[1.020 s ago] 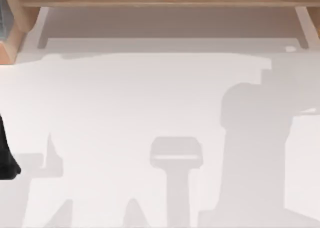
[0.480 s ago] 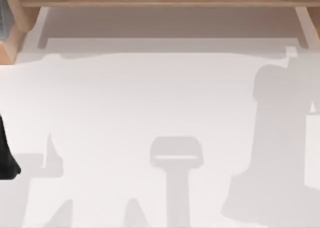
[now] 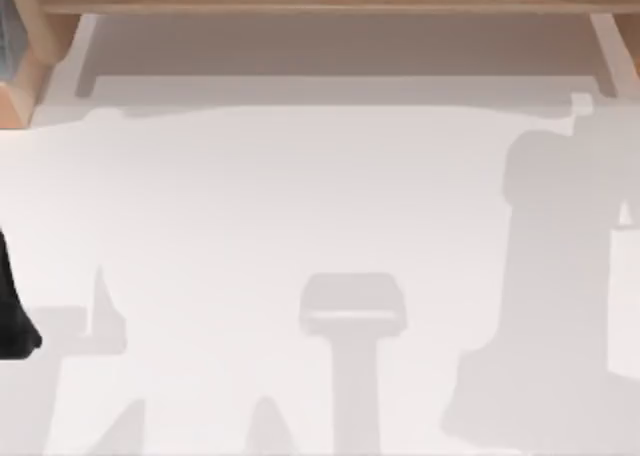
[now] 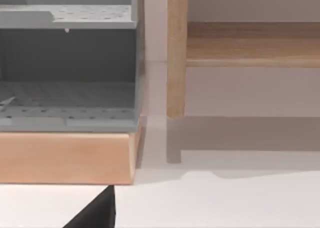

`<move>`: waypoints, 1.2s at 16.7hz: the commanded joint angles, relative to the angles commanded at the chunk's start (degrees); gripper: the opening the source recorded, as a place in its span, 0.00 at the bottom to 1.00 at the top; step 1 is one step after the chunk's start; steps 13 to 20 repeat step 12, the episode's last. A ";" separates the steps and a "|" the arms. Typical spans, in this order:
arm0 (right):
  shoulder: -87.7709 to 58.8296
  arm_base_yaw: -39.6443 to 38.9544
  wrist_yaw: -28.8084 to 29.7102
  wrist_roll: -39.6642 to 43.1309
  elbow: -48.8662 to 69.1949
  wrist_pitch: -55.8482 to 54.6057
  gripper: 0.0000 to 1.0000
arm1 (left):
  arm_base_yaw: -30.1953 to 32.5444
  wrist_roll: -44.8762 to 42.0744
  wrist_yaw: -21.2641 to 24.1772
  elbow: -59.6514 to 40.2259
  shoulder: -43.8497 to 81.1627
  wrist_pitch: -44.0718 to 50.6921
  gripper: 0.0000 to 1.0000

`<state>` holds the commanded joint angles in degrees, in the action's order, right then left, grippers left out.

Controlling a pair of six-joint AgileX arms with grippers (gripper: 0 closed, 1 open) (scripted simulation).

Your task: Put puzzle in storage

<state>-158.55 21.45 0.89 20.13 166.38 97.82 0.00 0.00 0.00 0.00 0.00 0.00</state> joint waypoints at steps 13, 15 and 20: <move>0.00 0.00 0.00 0.00 0.00 0.00 1.00 | 0.00 0.00 0.00 0.00 0.00 0.00 1.00; 0.00 0.00 0.00 0.00 0.00 0.00 1.00 | 0.00 0.00 0.00 0.00 0.00 0.00 1.00; 0.00 0.00 0.00 0.00 0.00 0.00 1.00 | 0.00 0.00 0.00 0.00 0.00 0.00 1.00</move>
